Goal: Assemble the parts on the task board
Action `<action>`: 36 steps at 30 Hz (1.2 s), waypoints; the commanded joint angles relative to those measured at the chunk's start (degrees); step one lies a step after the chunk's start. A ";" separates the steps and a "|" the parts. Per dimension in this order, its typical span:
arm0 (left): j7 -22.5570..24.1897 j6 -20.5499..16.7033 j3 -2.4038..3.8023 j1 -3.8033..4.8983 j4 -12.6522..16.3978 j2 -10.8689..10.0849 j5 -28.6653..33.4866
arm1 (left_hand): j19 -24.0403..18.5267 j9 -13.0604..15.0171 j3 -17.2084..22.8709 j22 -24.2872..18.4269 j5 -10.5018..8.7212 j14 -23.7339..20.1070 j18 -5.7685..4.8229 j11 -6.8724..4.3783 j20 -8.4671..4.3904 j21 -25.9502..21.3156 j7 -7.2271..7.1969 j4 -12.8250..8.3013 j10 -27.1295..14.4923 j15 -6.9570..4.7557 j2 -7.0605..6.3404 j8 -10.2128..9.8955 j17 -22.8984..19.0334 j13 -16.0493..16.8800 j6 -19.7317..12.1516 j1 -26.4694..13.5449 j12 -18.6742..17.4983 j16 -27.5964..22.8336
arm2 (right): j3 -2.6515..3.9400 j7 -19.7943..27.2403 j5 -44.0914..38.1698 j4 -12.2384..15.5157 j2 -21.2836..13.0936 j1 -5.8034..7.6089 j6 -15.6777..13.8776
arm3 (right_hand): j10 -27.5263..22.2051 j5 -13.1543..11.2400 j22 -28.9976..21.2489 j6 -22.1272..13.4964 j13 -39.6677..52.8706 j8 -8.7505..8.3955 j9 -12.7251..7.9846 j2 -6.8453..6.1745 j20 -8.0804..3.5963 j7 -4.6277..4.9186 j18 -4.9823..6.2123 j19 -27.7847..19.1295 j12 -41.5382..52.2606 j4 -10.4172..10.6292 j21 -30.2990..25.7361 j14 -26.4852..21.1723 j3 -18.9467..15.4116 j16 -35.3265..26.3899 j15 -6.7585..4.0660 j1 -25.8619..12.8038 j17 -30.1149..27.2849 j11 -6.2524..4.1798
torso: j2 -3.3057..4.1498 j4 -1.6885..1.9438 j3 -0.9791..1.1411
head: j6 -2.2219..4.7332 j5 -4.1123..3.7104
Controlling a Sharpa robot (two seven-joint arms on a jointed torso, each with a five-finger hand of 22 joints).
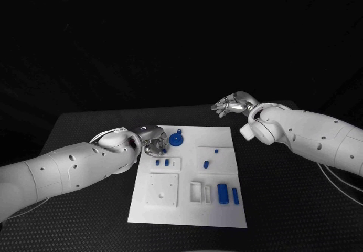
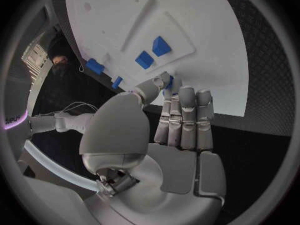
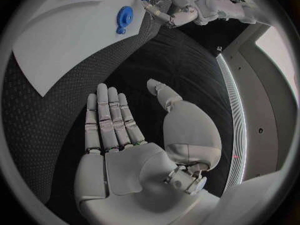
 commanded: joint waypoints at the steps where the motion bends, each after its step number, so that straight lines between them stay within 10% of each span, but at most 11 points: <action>1: 0.33 0.90 -0.10 -0.01 -0.02 0.24 -0.09 | -0.21 0.11 0.43 0.86 0.12 0.20 1.18 0.04 -2.66 -0.10 0.11 -0.05 0.24 -0.07 0.62 0.24 0.04 0.01 0.16 -0.18 -0.01 -0.03 | 0.01 0.49 -0.02 0.03 0.07 -0.02 0.53 | -0.33 0.23 0.07 -0.35 -0.09 0.30 -0.08 0.27 0.23 0.81 0.61 -0.04 0.33 -0.25 -0.24 -0.51 0.01 -0.32 0.00 -0.14 0.08 -0.14 | 0.02 -0.03 -0.01 | -0.03 -0.03; 36: -0.01 3.34 -1.54 -0.12 -0.76 1.48 -2.46 | 0.00 0.10 0.43 0.90 0.24 0.42 1.10 -0.24 -2.82 -0.11 -0.12 -0.55 1.18 -0.32 0.69 0.59 0.14 0.09 0.71 -0.32 0.22 0.10 | 0.01 0.35 1.54 0.20 -0.03 -0.02 0.85 | -0.33 0.22 0.17 -0.35 -0.10 0.32 -0.11 0.27 0.26 0.82 0.64 -0.01 0.34 -0.25 -0.35 -0.52 -0.01 -0.32 0.01 -0.22 0.07 -0.14 | -0.02 0.02 0.05 | -0.21 -0.23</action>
